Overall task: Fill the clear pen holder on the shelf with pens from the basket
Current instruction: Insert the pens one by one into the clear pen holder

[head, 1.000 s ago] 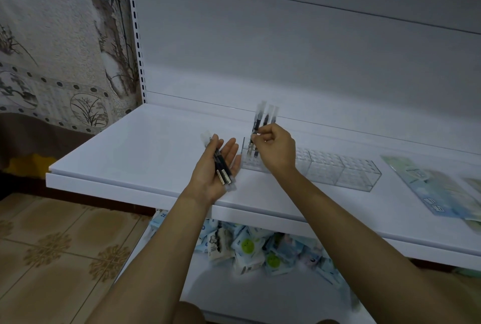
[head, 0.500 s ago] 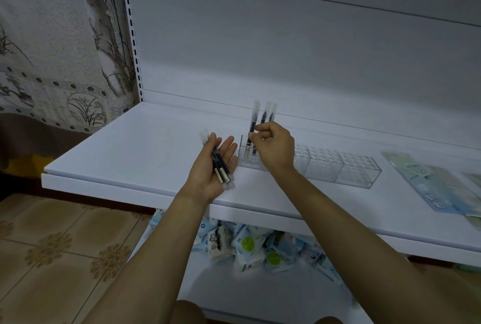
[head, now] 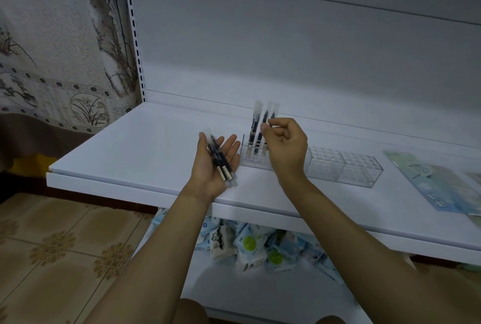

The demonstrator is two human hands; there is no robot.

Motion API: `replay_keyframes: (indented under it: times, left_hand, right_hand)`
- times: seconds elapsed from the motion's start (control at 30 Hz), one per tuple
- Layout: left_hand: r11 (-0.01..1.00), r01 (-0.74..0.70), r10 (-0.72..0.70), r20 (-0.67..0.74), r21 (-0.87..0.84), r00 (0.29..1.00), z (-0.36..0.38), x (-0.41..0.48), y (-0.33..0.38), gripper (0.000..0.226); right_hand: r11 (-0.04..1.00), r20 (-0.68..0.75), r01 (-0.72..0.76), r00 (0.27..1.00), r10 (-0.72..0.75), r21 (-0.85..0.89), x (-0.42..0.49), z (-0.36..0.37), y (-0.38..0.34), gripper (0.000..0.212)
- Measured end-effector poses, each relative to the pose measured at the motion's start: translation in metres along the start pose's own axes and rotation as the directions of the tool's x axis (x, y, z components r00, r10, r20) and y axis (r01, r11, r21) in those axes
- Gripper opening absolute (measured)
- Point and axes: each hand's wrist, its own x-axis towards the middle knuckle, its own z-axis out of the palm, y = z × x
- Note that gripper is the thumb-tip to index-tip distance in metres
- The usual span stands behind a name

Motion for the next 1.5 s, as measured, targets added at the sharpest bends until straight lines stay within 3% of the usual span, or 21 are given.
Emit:
replay_keyframes:
  times: [0.13,0.2,0.43,0.6,0.73,0.83,0.93,1.07,1.23,1.37,1.5]
  left_hand:
    - [1.000,0.006,-0.006,-0.021,-0.020,1.000,0.003,-0.006,0.000,0.067]
    - [1.000,0.013,-0.013,-0.032,-0.012,0.999,0.005,-0.008,0.000,0.065]
    - [0.998,0.032,-0.029,-0.052,0.060,0.998,-0.004,-0.002,0.001,0.066]
    - [0.988,0.079,-0.076,-0.030,0.135,0.997,0.003,-0.011,0.001,0.027]
    - [0.999,0.046,-0.046,0.000,0.021,0.999,0.005,-0.010,0.001,0.023]
    - [1.000,0.023,-0.023,0.007,0.011,1.000,0.001,-0.006,0.001,0.034]
    - [1.000,-0.005,0.005,0.005,-0.015,1.000,-0.001,-0.003,0.000,0.035]
    - [0.998,-0.004,0.003,-0.008,-0.067,1.000,0.000,-0.002,0.000,0.019]
    - [0.980,0.032,-0.020,0.061,-0.197,0.998,-0.005,0.003,0.001,0.042]
    - [0.977,0.050,-0.033,0.085,-0.207,0.996,-0.006,0.004,0.000,0.039]
    - [0.977,0.028,-0.015,0.062,-0.210,0.998,-0.004,0.004,-0.001,0.038]
  right_hand:
    - [0.992,0.293,-0.082,0.950,0.107,-0.097,-0.019,0.010,-0.004,0.006]
    - [0.978,0.411,-0.024,0.905,0.109,-0.206,-0.027,0.018,-0.003,0.006]
    - [0.865,0.576,0.119,0.789,0.216,-0.487,-0.026,0.038,-0.013,0.020]
    - [0.868,0.577,-0.033,0.734,0.358,-0.496,-0.014,0.042,-0.020,0.020]
    - [0.871,0.563,-0.177,0.700,0.439,-0.459,-0.006,0.037,-0.026,0.017]
    - [0.861,0.555,-0.225,0.685,0.473,-0.456,0.000,0.033,-0.033,0.008]
    - [0.850,0.538,-0.188,0.702,0.466,-0.492,0.004,0.026,-0.042,0.012]
    - [0.863,0.499,-0.231,0.736,0.457,-0.450,0.010,0.012,-0.050,0.013]
    - [0.898,0.476,-0.292,0.769,0.426,-0.330,0.017,-0.009,-0.052,0.011]
    - [0.921,0.455,-0.232,0.815,0.360,-0.313,0.021,-0.022,-0.049,0.009]
    - [0.931,0.421,-0.306,0.831,0.363,-0.198,0.026,-0.030,-0.047,0.018]
